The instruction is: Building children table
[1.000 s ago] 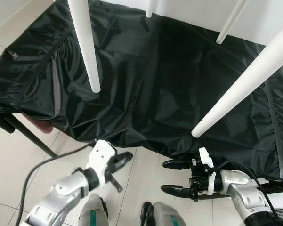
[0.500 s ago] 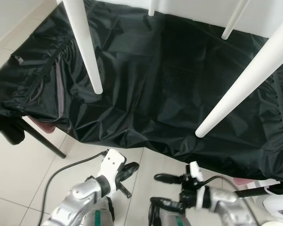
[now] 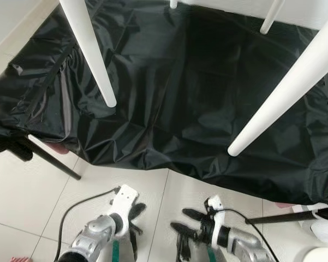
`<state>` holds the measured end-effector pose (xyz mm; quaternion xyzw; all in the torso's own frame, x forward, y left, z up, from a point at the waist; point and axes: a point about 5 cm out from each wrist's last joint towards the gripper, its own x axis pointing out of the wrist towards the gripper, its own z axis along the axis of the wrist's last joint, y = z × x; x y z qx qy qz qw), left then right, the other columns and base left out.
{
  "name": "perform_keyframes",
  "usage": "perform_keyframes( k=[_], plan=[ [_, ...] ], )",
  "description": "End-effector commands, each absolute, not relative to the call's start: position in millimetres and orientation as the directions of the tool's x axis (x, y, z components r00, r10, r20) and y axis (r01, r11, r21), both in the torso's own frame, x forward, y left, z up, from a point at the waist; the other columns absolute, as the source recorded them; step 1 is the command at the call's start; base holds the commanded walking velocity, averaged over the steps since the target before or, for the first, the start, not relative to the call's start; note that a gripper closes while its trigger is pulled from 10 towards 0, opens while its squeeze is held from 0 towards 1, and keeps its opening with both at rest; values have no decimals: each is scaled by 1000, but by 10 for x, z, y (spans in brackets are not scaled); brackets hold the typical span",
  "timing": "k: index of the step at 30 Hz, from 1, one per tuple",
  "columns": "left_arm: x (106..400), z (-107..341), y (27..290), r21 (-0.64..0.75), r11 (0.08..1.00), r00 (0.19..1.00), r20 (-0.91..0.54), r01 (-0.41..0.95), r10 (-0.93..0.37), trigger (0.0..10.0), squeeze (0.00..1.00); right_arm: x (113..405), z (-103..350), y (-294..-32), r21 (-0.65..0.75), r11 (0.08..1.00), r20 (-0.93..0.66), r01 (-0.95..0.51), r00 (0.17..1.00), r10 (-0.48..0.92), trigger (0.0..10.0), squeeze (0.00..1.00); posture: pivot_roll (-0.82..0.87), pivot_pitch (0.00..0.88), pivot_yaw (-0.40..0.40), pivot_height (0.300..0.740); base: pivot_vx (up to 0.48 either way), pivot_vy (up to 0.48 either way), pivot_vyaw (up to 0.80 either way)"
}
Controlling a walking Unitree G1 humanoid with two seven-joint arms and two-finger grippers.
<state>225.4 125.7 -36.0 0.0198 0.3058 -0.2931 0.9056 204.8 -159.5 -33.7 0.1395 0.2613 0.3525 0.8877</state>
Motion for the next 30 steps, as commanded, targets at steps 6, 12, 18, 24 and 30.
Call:
perform_keyframes(
  k=[6, 12, 18, 24, 30],
  plan=[
    [1894, -745, 1771, 12, 964, 630, -759, 264, -163, 10000, 0, 1847, -682, -2006, 277, 954, -655, -113, 704, 273, 10000, 0, 62, 184, 4, 740, 0, 0, 0],
    [1818, -793, 1843, 36, 979, 621, -778, 199, -97, 10000, 0, 1739, -752, -2091, 213, 976, -713, -50, 675, 190, 10000, 0, 71, 174, -10, 740, 0, 0, 0],
    [1717, -874, 1829, 32, 994, 583, -812, 107, -37, 10000, 0, 1580, -863, -2114, 113, 994, -790, -7, 606, 94, 10000, 0, 76, 162, -18, 740, 0, 0, 0],
    [1682, -899, 1762, 31, 996, 584, -811, 81, -22, 10000, 0, 1529, -896, -2119, 36, 999, -812, -9, 583, 35, 10000, 0, 76, 112, -34, 740, 0, 0, 0],
    [1619, -926, 1776, 32, 999, 575, -818, 40, 4, 10000, 0, 1524, -908, -2089, -28, 999, -813, -25, 583, -9, 10000, 0, 63, 50, -23, 740, 0, 0, 0]
  ],
)
